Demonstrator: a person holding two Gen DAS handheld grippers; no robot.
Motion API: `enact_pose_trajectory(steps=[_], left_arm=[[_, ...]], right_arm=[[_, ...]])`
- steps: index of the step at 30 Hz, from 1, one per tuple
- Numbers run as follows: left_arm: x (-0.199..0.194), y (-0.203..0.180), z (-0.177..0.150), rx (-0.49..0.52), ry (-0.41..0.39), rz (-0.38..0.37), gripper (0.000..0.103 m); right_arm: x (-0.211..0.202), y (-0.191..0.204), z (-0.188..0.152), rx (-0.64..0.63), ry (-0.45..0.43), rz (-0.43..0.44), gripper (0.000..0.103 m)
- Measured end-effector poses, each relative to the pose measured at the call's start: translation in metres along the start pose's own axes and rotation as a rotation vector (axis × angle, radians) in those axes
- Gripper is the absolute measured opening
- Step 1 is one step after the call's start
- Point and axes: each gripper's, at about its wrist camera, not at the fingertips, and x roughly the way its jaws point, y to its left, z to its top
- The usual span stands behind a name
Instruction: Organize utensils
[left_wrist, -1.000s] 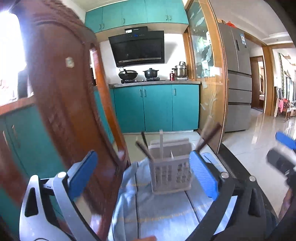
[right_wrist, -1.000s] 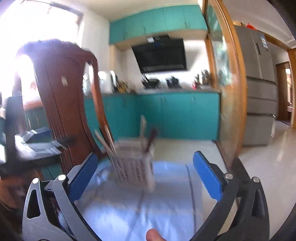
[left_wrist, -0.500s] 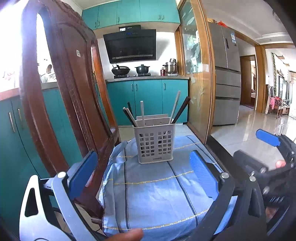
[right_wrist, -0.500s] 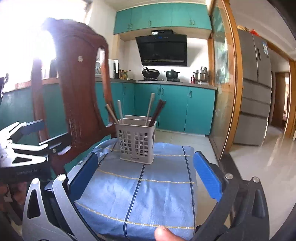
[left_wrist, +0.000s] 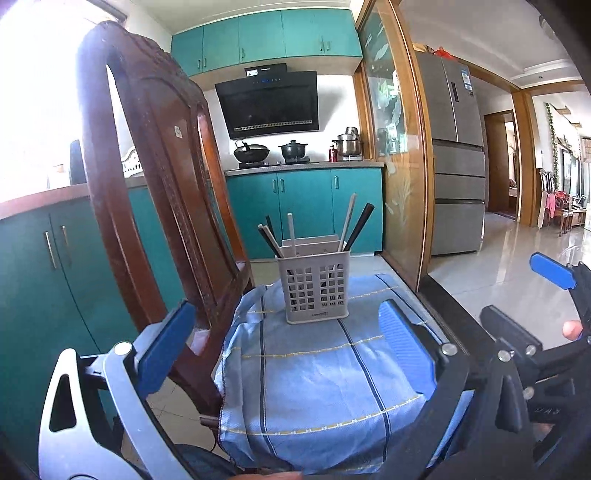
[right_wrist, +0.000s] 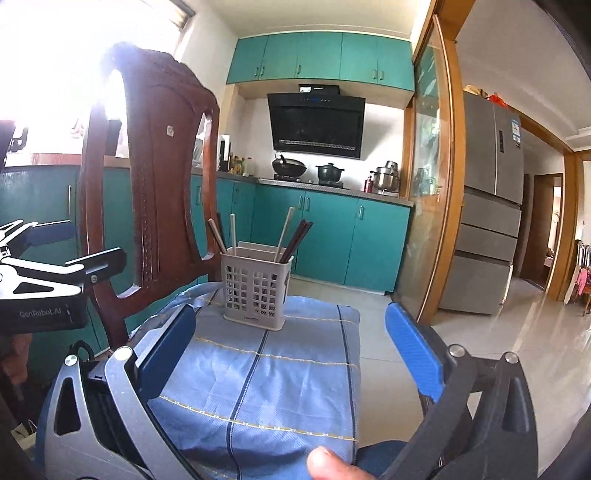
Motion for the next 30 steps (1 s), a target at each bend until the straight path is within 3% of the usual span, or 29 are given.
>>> enact_pose_trajectory(steps=[30], left_arm=[[-0.007, -0.005, -0.004, -0.001, 0.012, -0.004, 0.099]], right_arm=[[-0.023, -0.006, -0.003, 0.013, -0.034, -0.027, 0.100]])
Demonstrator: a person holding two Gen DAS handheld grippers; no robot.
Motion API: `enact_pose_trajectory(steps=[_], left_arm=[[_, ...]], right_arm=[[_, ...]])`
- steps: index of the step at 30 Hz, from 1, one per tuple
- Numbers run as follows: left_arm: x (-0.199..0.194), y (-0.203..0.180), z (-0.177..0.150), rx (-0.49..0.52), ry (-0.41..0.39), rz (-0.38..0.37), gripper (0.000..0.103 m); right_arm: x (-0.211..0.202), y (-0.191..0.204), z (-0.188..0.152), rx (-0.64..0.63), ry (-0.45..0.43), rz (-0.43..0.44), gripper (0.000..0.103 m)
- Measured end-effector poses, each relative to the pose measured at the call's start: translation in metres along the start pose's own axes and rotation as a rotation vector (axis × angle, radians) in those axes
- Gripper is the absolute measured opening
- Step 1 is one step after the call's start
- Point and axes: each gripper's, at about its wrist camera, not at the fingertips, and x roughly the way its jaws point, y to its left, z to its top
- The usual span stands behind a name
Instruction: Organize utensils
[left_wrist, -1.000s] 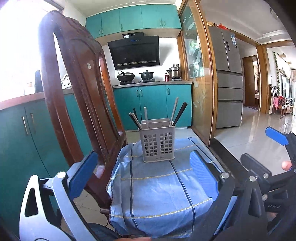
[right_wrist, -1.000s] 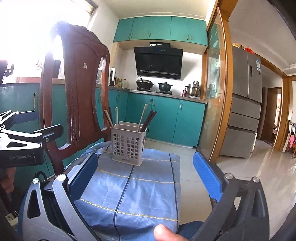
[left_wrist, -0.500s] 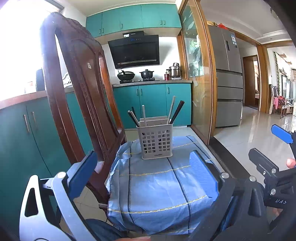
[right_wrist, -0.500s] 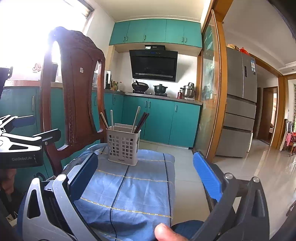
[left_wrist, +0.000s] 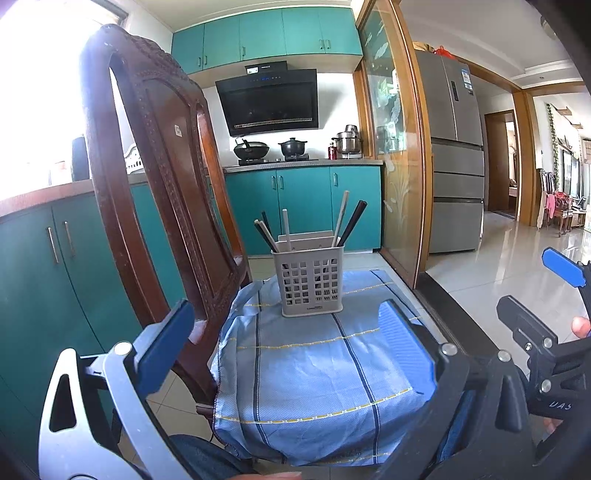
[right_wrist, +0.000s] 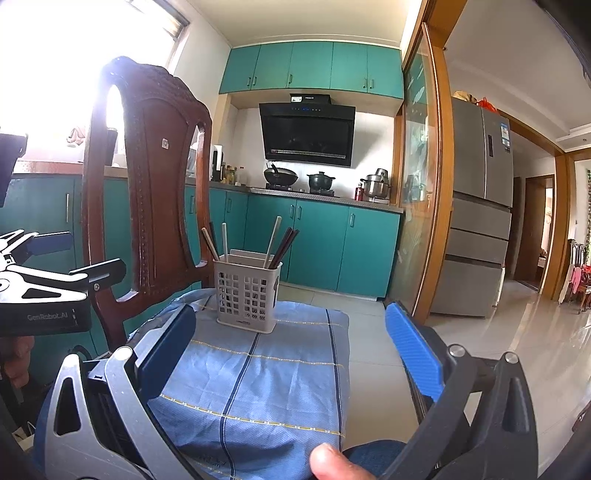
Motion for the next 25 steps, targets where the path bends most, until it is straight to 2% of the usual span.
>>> enact_pose_trajectory(steps=[21, 25], left_arm=[[0.000, -0.006, -0.004, 0.006, 0.020, -0.012, 0.099], [0.007, -0.004, -0.004, -0.011, 0.061, -0.013, 0.099]], right_arm=[[-0.002, -0.003, -0.001, 0.016, 0.000, 0.010, 0.100], [0.009, -0.009, -0.001, 0.049, 0.029, 0.014, 0.100]])
